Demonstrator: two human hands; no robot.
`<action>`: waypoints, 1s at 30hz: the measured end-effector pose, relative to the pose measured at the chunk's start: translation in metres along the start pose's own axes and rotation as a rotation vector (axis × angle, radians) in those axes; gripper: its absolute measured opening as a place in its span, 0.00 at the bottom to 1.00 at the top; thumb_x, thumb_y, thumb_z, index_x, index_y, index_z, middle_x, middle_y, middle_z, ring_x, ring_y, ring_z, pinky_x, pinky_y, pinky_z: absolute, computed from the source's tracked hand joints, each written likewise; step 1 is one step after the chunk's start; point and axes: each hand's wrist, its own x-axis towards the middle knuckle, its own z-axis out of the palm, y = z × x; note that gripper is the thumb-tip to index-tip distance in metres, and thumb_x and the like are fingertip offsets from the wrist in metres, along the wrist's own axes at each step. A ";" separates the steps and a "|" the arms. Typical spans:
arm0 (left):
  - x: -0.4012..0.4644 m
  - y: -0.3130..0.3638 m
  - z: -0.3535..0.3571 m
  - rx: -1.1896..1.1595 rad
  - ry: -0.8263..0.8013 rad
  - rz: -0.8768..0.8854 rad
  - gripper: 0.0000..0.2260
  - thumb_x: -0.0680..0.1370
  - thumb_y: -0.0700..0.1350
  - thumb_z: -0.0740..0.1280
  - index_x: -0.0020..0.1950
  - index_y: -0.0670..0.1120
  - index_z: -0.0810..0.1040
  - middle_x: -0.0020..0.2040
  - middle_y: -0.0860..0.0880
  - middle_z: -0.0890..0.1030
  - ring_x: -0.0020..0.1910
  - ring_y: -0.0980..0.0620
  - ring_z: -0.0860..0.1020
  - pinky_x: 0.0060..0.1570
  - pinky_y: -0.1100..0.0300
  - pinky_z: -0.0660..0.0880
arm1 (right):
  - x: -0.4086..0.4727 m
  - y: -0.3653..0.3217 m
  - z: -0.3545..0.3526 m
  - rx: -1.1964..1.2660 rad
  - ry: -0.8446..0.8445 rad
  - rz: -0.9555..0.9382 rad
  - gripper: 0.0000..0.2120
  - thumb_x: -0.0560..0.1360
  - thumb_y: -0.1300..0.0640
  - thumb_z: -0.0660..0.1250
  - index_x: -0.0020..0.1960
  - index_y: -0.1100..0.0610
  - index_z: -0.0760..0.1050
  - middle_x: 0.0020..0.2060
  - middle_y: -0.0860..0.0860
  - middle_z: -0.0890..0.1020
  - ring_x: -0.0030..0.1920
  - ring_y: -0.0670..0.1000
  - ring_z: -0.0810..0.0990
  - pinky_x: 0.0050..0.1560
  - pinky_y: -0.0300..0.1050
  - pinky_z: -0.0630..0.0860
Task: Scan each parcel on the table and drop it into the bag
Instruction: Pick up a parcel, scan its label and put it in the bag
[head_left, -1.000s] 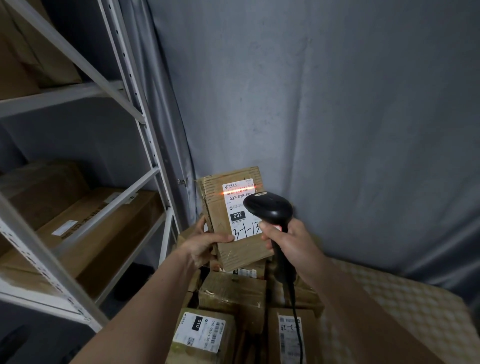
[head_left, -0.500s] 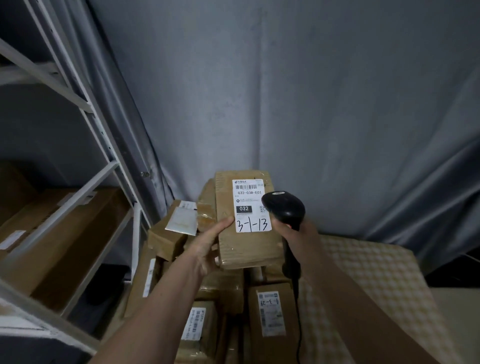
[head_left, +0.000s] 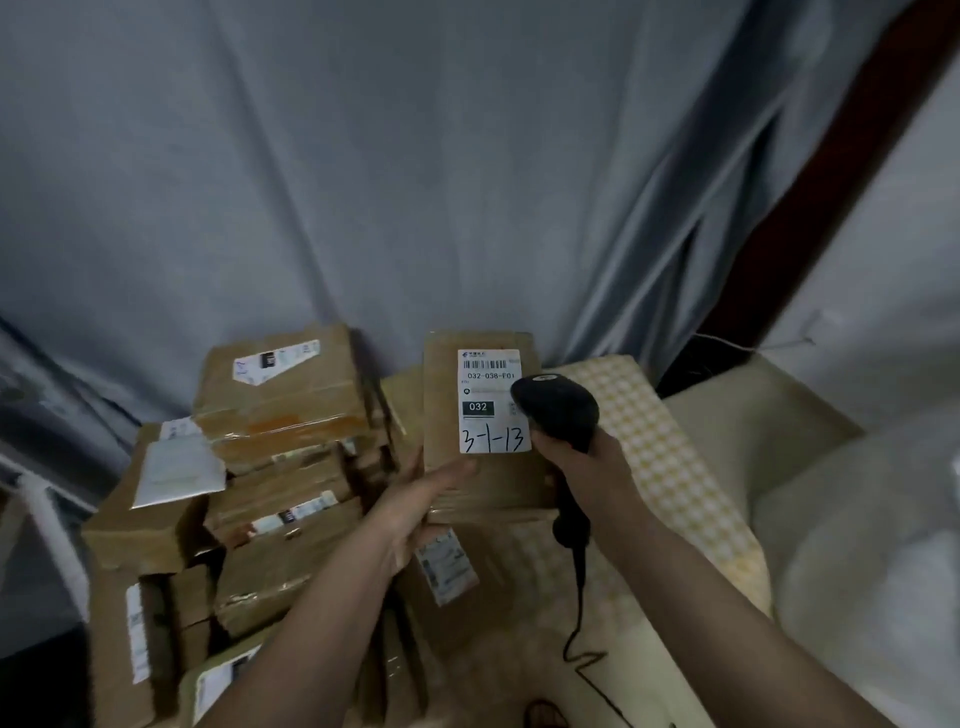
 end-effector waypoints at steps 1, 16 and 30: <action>0.005 -0.004 0.009 0.011 -0.030 -0.006 0.50 0.53 0.56 0.82 0.72 0.56 0.67 0.56 0.49 0.83 0.55 0.48 0.81 0.55 0.47 0.78 | -0.003 0.004 -0.012 0.002 0.043 0.003 0.10 0.73 0.57 0.72 0.53 0.58 0.79 0.41 0.51 0.83 0.39 0.51 0.79 0.41 0.48 0.74; 0.031 -0.028 0.213 0.276 -0.523 -0.065 0.35 0.60 0.52 0.80 0.65 0.62 0.72 0.51 0.59 0.84 0.52 0.53 0.81 0.53 0.50 0.77 | -0.062 0.041 -0.212 0.158 0.604 0.057 0.05 0.74 0.58 0.71 0.49 0.56 0.78 0.42 0.53 0.82 0.44 0.52 0.80 0.46 0.49 0.77; 0.043 -0.047 0.483 0.405 -0.647 -0.163 0.28 0.61 0.47 0.78 0.59 0.53 0.77 0.49 0.54 0.83 0.51 0.52 0.80 0.57 0.49 0.75 | -0.053 0.052 -0.454 0.283 0.773 0.096 0.08 0.75 0.59 0.69 0.53 0.59 0.78 0.44 0.56 0.83 0.43 0.53 0.81 0.46 0.47 0.76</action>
